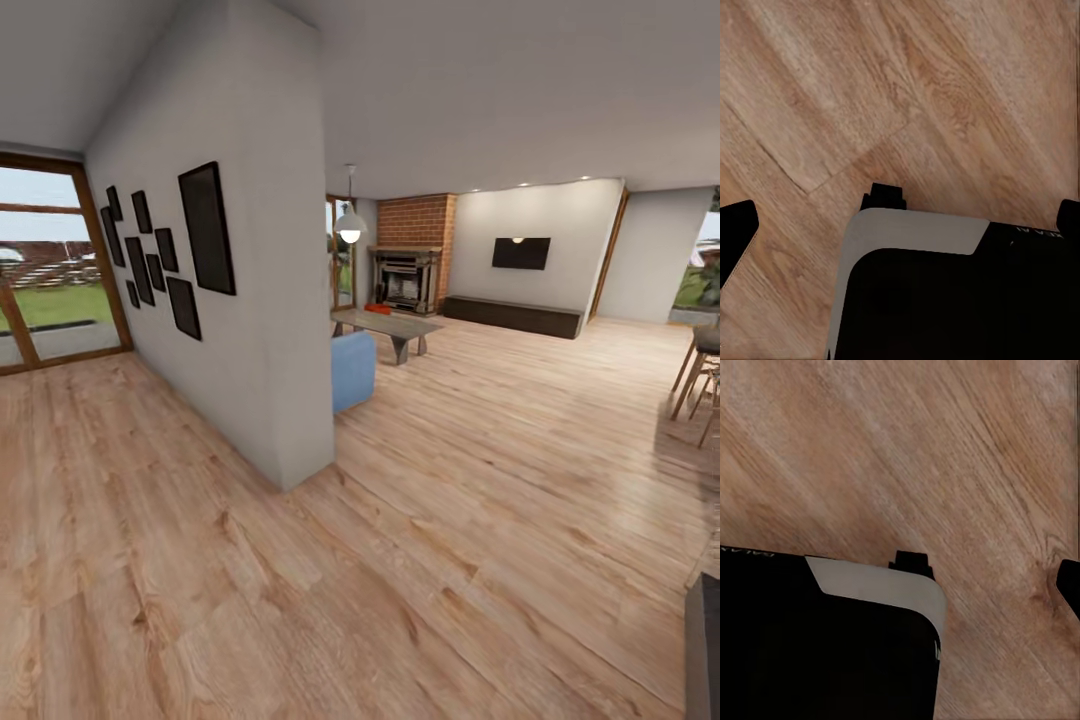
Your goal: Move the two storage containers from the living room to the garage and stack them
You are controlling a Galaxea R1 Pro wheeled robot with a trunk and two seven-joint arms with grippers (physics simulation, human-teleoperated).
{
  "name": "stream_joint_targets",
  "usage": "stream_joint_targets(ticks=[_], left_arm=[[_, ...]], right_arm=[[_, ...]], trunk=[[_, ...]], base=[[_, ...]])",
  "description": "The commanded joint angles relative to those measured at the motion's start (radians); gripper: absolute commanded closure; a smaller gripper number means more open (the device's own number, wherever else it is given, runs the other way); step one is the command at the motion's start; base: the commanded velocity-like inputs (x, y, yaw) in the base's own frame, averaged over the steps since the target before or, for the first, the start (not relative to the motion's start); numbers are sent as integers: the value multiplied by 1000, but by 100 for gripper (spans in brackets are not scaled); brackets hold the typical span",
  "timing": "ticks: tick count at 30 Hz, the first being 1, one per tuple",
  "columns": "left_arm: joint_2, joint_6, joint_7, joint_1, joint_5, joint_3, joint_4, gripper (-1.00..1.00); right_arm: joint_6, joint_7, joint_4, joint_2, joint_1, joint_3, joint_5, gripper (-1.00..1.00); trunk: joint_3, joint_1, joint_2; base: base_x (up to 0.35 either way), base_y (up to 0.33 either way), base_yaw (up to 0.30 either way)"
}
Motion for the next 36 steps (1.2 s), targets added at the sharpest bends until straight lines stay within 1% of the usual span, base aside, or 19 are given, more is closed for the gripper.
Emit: stream_joint_targets(ticks=[1, 36], left_arm=[[0, 2, -4, 0, 9, -2, 0, -100], [1, 2, -4, 0, 9, -2, 0, -100]], right_arm=[[-5, 4, 3, 0, -1, 8, -10, -100], [-5, 3, 3, 0, -1, 8, -10, -100]], trunk=[[-1, 1, -1], [-1, 1, -1]], base=[[321, 0, -241], [321, 0, -241]])
